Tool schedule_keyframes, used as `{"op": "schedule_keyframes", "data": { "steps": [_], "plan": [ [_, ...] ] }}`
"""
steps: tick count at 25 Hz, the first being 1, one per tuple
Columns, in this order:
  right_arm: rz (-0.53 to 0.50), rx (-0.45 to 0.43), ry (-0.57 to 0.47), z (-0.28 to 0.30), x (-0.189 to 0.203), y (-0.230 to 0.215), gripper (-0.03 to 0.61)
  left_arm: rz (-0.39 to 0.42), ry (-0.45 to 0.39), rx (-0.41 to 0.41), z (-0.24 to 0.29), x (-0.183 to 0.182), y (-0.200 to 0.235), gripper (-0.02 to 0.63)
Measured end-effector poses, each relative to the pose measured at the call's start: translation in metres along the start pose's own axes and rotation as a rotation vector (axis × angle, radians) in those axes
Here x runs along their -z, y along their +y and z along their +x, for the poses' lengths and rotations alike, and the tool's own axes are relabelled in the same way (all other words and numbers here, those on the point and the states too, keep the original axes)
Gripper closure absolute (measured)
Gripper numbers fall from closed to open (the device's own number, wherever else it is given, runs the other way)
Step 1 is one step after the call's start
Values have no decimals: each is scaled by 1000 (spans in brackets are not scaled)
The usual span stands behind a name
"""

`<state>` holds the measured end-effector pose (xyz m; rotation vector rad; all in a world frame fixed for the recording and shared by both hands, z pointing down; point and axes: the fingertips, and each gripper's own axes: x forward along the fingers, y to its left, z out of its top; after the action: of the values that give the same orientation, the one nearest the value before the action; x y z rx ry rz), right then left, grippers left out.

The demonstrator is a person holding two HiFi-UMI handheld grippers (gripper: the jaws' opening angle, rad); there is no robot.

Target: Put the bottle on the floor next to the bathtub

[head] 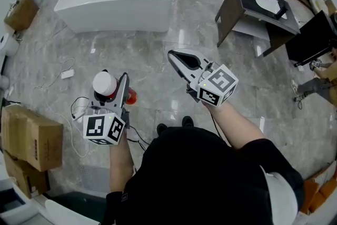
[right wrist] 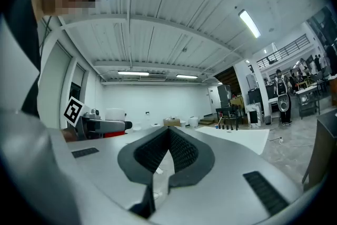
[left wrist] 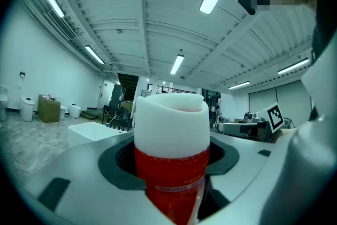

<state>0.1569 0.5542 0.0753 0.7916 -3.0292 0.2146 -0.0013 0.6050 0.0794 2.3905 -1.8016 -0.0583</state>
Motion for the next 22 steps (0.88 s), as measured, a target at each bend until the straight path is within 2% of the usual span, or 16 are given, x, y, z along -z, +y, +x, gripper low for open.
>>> {"op": "schedule_keyframes", "data": {
  "steps": [5, 12, 16, 22],
  "plan": [
    [1, -6, -1, 4, 4, 17, 551, 6, -4, 16, -15, -1, 12, 321],
    [68, -11, 26, 16, 24, 21, 551, 24, 35, 40, -12, 7, 25, 321],
    [103, -37, 44, 34, 33, 5, 551, 27, 47, 44, 7, 10, 34, 321],
    [98, -108, 60, 76, 39, -32, 551, 28, 57, 20, 56, 8, 61, 321]
  ]
}}
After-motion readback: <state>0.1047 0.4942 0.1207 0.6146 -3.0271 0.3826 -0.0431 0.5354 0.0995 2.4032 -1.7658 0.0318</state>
